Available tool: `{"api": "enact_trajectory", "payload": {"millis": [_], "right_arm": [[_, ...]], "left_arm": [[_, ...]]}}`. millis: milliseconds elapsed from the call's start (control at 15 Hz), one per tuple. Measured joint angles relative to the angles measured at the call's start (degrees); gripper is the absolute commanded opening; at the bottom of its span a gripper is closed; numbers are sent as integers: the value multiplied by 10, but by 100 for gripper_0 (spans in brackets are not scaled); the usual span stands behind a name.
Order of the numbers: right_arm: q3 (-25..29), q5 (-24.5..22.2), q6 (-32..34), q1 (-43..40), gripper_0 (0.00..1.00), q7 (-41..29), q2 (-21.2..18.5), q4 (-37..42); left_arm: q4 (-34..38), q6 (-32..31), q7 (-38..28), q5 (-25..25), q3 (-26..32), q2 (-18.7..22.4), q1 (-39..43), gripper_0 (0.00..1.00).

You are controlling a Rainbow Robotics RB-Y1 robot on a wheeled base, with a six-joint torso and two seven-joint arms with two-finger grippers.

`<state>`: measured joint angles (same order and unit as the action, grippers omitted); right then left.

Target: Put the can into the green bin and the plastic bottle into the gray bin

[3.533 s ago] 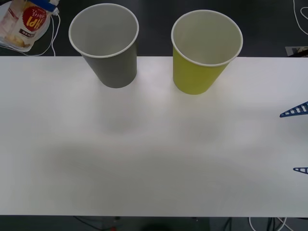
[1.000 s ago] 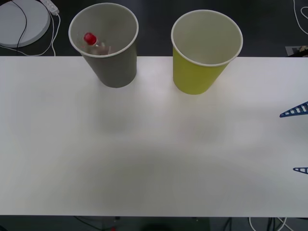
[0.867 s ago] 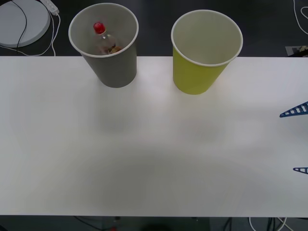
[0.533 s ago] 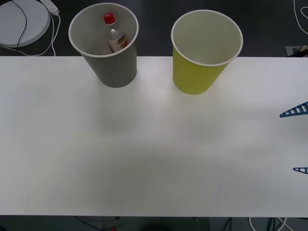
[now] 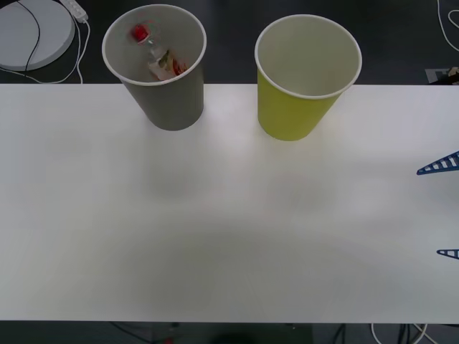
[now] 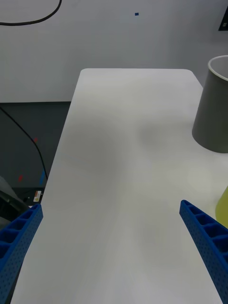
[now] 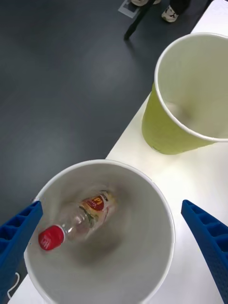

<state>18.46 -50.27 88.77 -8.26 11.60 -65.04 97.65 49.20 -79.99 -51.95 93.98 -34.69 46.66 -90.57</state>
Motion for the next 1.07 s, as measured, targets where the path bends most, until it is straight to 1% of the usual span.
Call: {"api": "enact_trajectory", "payload": {"millis": [400, 600, 800, 933, 1067], "right_arm": [[0, 0, 0, 0, 100, 0, 0, 0], [0, 0, 0, 0, 100, 0, 0, 0], [0, 0, 0, 0, 100, 0, 0, 0], [0, 0, 0, 0, 100, 0, 0, 0], [0, 0, 0, 0, 100, 0, 0, 0]], "left_arm": [[147, 2, 14, -60, 0, 96, 94, 100], [207, 7, 40, -101, 0, 152, 140, 100], [245, 26, 94, -178, 1, 208, 196, 100], [267, 39, 144, -224, 6, 246, 242, 100], [275, 43, 191, -259, 21, 268, 285, 100]]}}
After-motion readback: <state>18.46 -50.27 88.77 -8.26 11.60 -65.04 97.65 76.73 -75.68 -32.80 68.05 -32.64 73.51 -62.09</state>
